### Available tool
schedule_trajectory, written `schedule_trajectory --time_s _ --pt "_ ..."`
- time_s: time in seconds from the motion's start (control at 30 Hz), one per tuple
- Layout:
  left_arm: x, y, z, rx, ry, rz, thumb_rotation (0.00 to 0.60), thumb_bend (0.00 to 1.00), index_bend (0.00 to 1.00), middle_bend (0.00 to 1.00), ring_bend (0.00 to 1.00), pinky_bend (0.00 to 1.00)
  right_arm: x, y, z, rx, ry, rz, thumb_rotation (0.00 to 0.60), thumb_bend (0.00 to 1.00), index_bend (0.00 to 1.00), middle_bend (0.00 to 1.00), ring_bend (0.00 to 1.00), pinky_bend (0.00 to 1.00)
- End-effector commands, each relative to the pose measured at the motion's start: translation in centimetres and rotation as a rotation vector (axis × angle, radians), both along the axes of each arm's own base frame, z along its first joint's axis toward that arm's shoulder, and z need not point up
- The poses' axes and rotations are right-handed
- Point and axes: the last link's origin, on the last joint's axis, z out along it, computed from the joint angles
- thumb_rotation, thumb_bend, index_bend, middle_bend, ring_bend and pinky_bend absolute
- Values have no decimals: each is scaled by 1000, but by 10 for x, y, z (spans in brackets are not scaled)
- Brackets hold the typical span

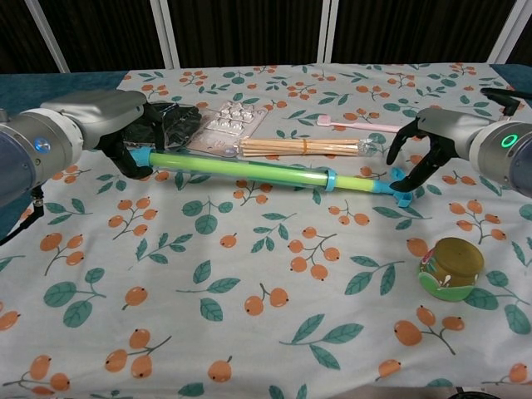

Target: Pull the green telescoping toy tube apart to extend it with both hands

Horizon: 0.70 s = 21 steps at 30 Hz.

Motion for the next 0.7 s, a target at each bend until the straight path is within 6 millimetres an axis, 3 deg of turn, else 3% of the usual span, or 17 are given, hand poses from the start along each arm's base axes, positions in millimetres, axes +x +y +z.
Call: schedule_trajectory --time_s 0.03,0.7 --pt "-1 0 -1 -1 -6 -1 600 363 523 178 20 134 0 0 -3 0 -10 -10 600 190 394 84 44 187" --pt "2 2 -2 -10 -44 -8 600 363 524 178 20 134 4 0 -25 -14 -73 -72 600 191 422 84 44 187"
